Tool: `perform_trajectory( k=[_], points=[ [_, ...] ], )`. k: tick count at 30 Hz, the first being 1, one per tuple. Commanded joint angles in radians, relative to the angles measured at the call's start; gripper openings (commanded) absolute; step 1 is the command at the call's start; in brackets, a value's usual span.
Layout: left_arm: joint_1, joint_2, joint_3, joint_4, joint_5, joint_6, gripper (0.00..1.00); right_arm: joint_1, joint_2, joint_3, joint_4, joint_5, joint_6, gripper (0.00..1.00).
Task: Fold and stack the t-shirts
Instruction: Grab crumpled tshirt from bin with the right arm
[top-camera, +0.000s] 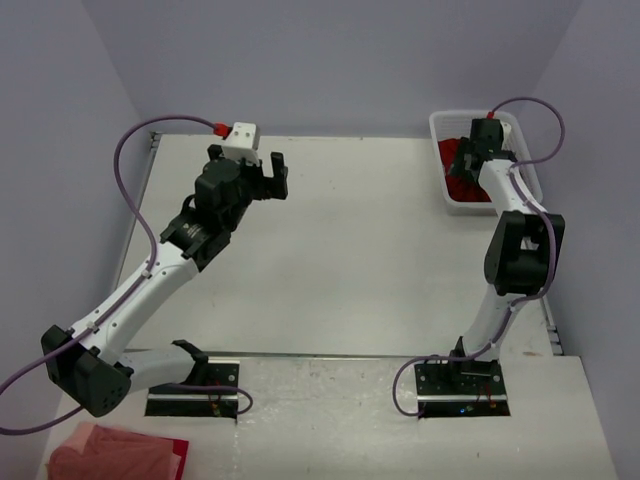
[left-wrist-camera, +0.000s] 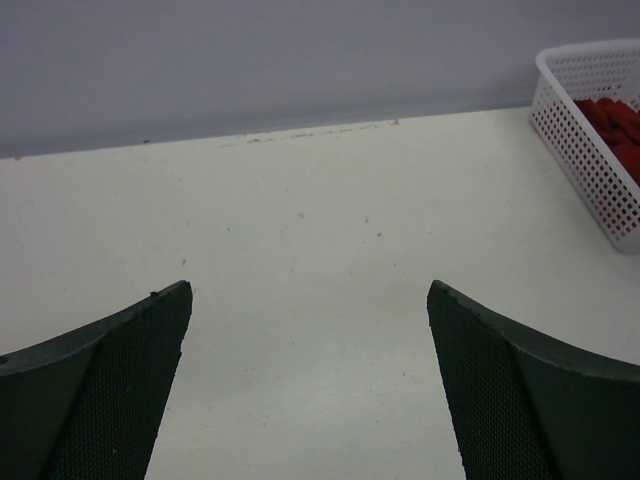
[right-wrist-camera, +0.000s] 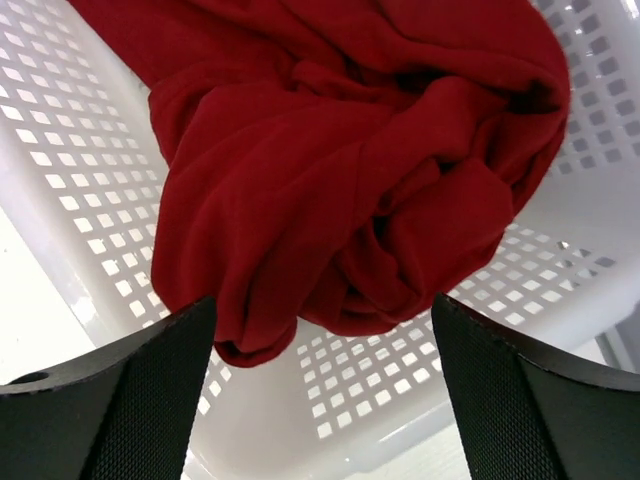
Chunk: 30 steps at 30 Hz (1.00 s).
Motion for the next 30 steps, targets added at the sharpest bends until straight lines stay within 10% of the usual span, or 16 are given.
perform_trajectory(
  k=[1,7,24,30],
  points=[
    [0.012,0.001,0.012,0.012,0.025,-0.01,1.0,-0.008,0.034,0.077,-0.008,-0.038,-0.006,0.87],
    [0.021,0.013,0.015,0.031,0.013,-0.001,1.0,-0.007,0.065,0.105,-0.01,-0.044,-0.004,0.61],
    [0.033,0.03,0.052,-0.006,0.013,0.002,1.0,-0.027,0.192,0.178,-0.008,-0.055,0.0,0.58],
    [0.038,0.034,0.039,0.002,-0.002,0.0,1.0,-0.027,0.195,0.218,-0.007,-0.034,-0.004,0.0]
  ],
)
